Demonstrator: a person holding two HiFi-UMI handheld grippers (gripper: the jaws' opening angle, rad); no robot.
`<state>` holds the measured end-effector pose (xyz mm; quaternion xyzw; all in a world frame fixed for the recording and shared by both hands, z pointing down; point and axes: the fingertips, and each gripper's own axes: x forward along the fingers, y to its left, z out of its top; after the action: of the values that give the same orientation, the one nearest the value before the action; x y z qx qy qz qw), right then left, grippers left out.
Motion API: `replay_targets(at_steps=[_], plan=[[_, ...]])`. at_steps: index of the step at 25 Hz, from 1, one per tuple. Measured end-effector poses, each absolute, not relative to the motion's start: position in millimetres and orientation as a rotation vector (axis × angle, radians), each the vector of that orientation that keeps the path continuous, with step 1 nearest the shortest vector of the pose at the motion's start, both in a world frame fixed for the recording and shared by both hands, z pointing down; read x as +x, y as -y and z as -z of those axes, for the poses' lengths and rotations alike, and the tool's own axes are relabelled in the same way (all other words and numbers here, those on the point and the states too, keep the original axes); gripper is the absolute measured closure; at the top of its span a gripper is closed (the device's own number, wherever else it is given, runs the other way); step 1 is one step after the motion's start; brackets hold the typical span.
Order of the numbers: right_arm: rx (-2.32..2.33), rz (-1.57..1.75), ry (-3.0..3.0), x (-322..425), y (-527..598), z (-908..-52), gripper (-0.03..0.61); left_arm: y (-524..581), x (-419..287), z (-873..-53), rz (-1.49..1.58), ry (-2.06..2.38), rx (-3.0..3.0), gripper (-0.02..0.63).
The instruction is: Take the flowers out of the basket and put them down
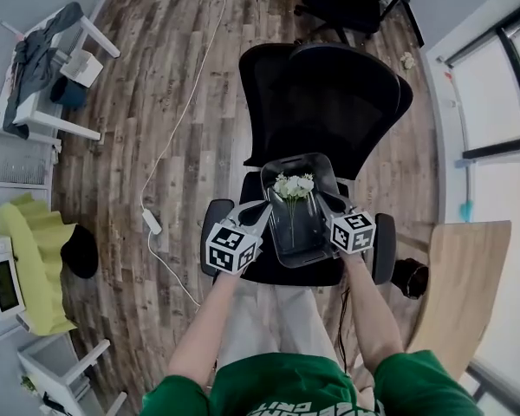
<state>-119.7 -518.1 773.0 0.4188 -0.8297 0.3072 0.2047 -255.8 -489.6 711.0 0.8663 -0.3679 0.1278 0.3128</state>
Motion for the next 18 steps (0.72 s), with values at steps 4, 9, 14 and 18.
replay_targets(at_steps=[4,9,14,18], plan=[[1.150,-0.883,2.296,-122.4,518.1,-797.9,0.572,484.2,-256.3,-734.8,-0.348,0.961,2.255,0.597],[1.133,-0.912,2.279,-126.7,514.3,-822.3,0.572,475.0,-256.6,-755.8,-0.358,0.954,2.222,0.597],[1.129,-0.943,2.248,-128.4,515.2,-856.9,0.572,475.1,-252.6,-768.5,-0.339,0.957,2.209,0.597],[1.111,-0.965,2.204,-127.8,511.5,-894.8,0.571,471.5,-244.2,-781.0,-0.332,0.945,2.205,0.597]])
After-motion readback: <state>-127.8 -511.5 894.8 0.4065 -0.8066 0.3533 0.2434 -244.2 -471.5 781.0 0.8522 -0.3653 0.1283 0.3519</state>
